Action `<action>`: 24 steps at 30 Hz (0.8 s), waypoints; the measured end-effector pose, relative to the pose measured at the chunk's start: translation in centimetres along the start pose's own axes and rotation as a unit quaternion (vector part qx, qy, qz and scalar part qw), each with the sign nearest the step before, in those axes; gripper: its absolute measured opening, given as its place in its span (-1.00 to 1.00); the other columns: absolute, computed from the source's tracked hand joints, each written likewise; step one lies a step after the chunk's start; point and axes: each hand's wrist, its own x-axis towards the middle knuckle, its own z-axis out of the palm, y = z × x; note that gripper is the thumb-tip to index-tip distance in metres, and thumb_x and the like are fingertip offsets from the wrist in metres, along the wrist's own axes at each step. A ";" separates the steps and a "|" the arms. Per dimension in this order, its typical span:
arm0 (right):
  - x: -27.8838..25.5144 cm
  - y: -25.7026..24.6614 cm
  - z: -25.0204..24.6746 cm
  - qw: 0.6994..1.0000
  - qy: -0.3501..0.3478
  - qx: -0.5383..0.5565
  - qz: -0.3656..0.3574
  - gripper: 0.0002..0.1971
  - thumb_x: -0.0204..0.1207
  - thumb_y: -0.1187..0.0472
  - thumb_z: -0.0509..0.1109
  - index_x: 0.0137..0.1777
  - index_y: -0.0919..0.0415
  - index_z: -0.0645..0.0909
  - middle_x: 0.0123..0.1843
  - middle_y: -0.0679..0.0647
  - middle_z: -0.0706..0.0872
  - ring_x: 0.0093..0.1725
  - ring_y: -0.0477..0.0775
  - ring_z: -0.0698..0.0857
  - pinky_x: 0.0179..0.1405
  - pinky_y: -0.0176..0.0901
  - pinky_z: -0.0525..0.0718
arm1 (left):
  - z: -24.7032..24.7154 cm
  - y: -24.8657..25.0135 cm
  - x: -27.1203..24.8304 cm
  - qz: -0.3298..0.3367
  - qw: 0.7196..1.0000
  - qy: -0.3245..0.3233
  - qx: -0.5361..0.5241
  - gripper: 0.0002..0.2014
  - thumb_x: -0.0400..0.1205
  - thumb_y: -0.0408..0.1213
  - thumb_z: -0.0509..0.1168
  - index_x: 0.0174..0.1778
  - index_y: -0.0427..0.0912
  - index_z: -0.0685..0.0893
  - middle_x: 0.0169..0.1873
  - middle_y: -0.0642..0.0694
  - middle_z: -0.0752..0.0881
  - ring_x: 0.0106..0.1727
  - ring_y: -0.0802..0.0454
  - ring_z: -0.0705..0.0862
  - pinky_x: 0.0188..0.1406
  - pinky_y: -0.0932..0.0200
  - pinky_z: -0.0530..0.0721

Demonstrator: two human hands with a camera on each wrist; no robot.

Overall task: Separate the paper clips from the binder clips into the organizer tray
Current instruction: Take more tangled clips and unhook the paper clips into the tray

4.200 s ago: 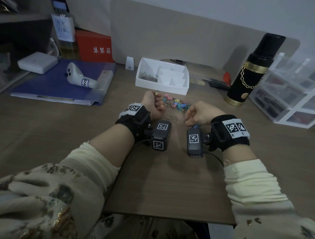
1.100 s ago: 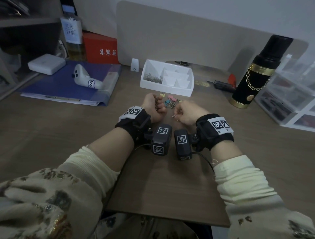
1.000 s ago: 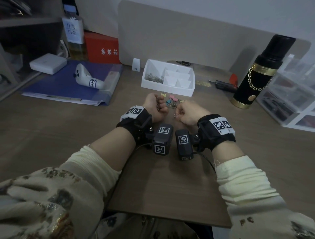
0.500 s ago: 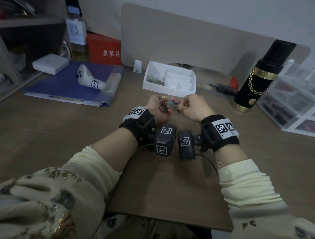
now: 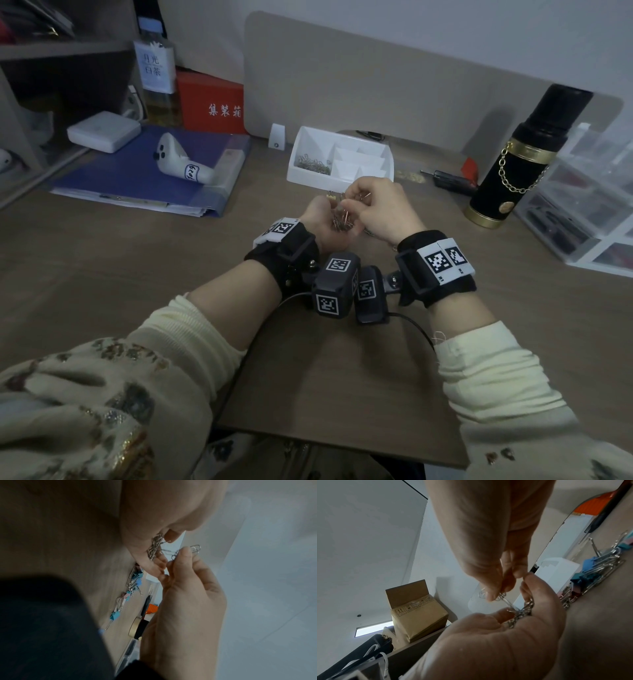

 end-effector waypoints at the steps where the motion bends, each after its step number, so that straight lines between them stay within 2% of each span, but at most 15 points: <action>1: 0.0 0.1 0.0 1.000 0.003 -0.002 -0.002 -0.98 0.50 0.23 0.46 -0.11 0.15 0.69 -0.16 0.10 0.76 -0.13 0.11 0.73 -0.04 -0.11 0.69 | 0.0 -0.1 0.1 0.004 1.000 -0.010 0.007 -0.65 0.71 -0.29 -0.03 -0.11 -0.34 0.65 -0.34 -0.25 0.75 -0.39 -0.13 0.76 -0.46 0.11 0.75; 3: 0.0 0.1 0.0 1.000 0.009 -0.005 -0.004 -0.94 0.49 0.23 0.46 -0.07 0.17 0.71 -0.14 0.08 0.75 -0.09 0.05 0.72 -0.01 -0.14 0.69 | 0.0 -0.6 -0.6 0.003 0.999 -0.031 0.012 -0.62 0.72 -0.33 -0.06 -0.16 -0.35 0.65 -0.43 -0.26 0.75 -0.40 -0.12 0.78 -0.45 0.19 0.73; 4: 0.0 0.1 -0.1 1.000 0.009 -0.003 -0.003 -0.94 0.48 0.23 0.47 -0.07 0.16 0.72 -0.15 0.06 0.74 -0.10 0.01 0.71 -0.04 -0.19 0.68 | 0.1 -0.8 -1.1 0.004 0.999 -0.038 0.029 -0.62 0.74 -0.35 -0.09 -0.09 -0.34 0.65 -0.40 -0.29 0.76 -0.23 -0.14 0.80 -0.41 0.23 0.72; 6: 0.0 0.0 -0.1 1.000 0.010 0.007 -0.008 -0.96 0.47 0.24 0.49 -0.10 0.15 0.72 -0.19 0.03 0.74 -0.13 -0.03 0.71 -0.06 -0.25 0.68 | 0.4 -0.9 -1.5 0.025 0.998 -0.016 0.052 -0.61 0.78 -0.43 -0.15 0.27 -0.40 0.58 0.02 -0.47 0.74 0.37 -0.20 0.58 -0.40 0.36 0.65; 7: 0.0 0.0 -0.1 1.000 0.012 0.014 -0.011 -0.96 0.46 0.24 0.50 -0.12 0.14 0.73 -0.19 0.02 0.75 -0.14 -0.04 0.72 -0.04 -0.23 0.70 | 0.6 -1.1 -1.8 0.032 0.999 -0.011 0.026 -0.60 0.79 -0.49 -0.18 0.48 -0.49 0.40 0.34 -0.52 0.54 0.53 -0.21 0.38 -0.51 0.47 0.59; 8: 0.0 0.1 0.0 1.000 0.012 0.019 -0.013 -0.96 0.44 0.24 0.50 -0.13 0.13 0.73 -0.19 0.03 0.76 -0.13 -0.04 0.72 -0.03 -0.21 0.71 | 0.7 -1.2 -1.9 0.047 0.999 -0.006 -0.001 -0.59 0.79 -0.53 -0.19 0.57 -0.54 0.21 0.51 -0.50 0.32 0.54 -0.18 0.33 -0.59 0.53 0.53; 9: 0.1 0.1 0.1 1.000 0.013 0.022 -0.015 -0.96 0.44 0.24 0.51 -0.14 0.13 0.74 -0.18 0.03 0.77 -0.13 -0.03 0.73 -0.02 -0.18 0.73 | 0.6 -1.1 -1.6 0.050 0.999 -0.002 -0.017 -0.58 0.79 -0.54 -0.18 0.60 -0.53 0.14 0.53 -0.49 0.30 0.43 -0.16 0.44 -0.55 0.53 0.55; 10: 0.1 0.1 0.1 0.999 0.015 0.024 -0.016 -0.97 0.44 0.24 0.51 -0.14 0.13 0.74 -0.18 0.03 0.77 -0.13 -0.03 0.74 -0.01 -0.16 0.73 | 0.5 -1.0 -1.2 0.035 0.999 -0.010 -0.013 -0.57 0.79 -0.51 -0.15 0.60 -0.45 0.23 0.42 -0.48 0.46 0.22 -0.15 0.55 -0.39 0.51 0.63; 12: 0.1 0.0 0.2 0.999 0.032 0.037 -0.022 -0.97 0.47 0.24 0.46 -0.14 0.13 0.73 -0.18 0.02 0.77 -0.15 0.00 0.75 -0.04 -0.09 0.74 | 0.2 -0.7 -0.7 0.022 0.999 -0.011 -0.025 -0.65 0.74 -0.42 -0.05 0.28 -0.33 0.60 -0.09 -0.23 0.69 -0.13 -0.06 0.64 -0.13 0.36 0.66; 14: 0.2 -0.1 -0.1 0.996 0.063 0.057 -0.024 -0.93 0.52 0.25 0.39 -0.12 0.13 0.72 -0.15 0.01 0.76 -0.18 -0.01 0.75 -0.11 -0.12 0.72 | 0.0 -0.6 0.1 0.008 0.998 0.013 -0.063 -0.72 0.70 -0.38 0.00 -0.17 -0.31 0.59 -0.41 -0.09 0.61 -0.37 0.06 0.61 -0.34 0.26 0.69; 15: 0.2 0.0 -0.3 0.995 0.079 0.060 -0.027 -0.91 0.54 0.25 0.37 -0.11 0.13 0.71 -0.15 0.01 0.75 -0.23 -0.11 0.73 -0.18 -0.23 0.67 | -0.1 -0.6 0.4 0.010 0.998 0.017 -0.059 -0.72 0.70 -0.37 0.01 -0.27 -0.29 0.54 -0.49 -0.06 0.58 -0.44 0.09 0.58 -0.44 0.28 0.68; 18: 0.2 0.5 -1.0 0.994 0.095 0.048 -0.034 -0.88 0.57 0.23 0.32 -0.08 0.13 0.70 -0.13 -0.01 0.75 -0.38 -0.37 0.62 -0.37 -0.58 0.48 | 0.0 -0.7 0.4 0.006 0.999 0.004 -0.031 -0.70 0.71 -0.33 0.00 -0.32 -0.20 0.50 -0.50 0.00 0.54 -0.55 0.14 0.50 -0.63 0.42 0.49; 21: 0.0 1.5 -1.6 0.995 0.094 0.031 -0.023 -0.85 0.57 0.20 0.31 -0.10 0.13 0.73 -0.14 -0.03 0.77 -0.29 -0.25 0.66 -0.20 -0.34 0.66 | 0.1 -0.7 0.0 -0.006 0.999 -0.017 0.031 -0.68 0.69 -0.35 -0.01 -0.40 -0.12 0.41 -0.71 0.01 0.42 -0.81 0.16 0.28 -0.83 0.42 0.15; 23: -0.3 2.2 -2.1 0.996 0.085 0.020 -0.007 -0.85 0.56 0.20 0.32 -0.12 0.11 0.73 -0.17 -0.03 0.77 -0.21 -0.09 0.68 -0.09 -0.12 0.69 | 0.0 -0.7 0.0 -0.014 0.998 -0.019 0.053 -0.66 0.68 -0.35 0.02 -0.46 -0.11 0.33 -0.77 0.04 0.30 -0.85 0.17 0.17 -0.87 0.41 0.04; 24: -0.5 2.6 -2.5 0.997 0.075 0.014 0.003 -0.86 0.56 0.20 0.33 -0.12 0.09 0.73 -0.17 -0.04 0.76 -0.16 -0.07 0.69 -0.06 -0.13 0.68 | 0.0 -0.7 0.0 -0.014 0.998 -0.020 0.061 -0.65 0.68 -0.35 0.02 -0.46 -0.08 0.30 -0.77 0.05 0.26 -0.86 0.17 0.15 -0.88 0.40 0.01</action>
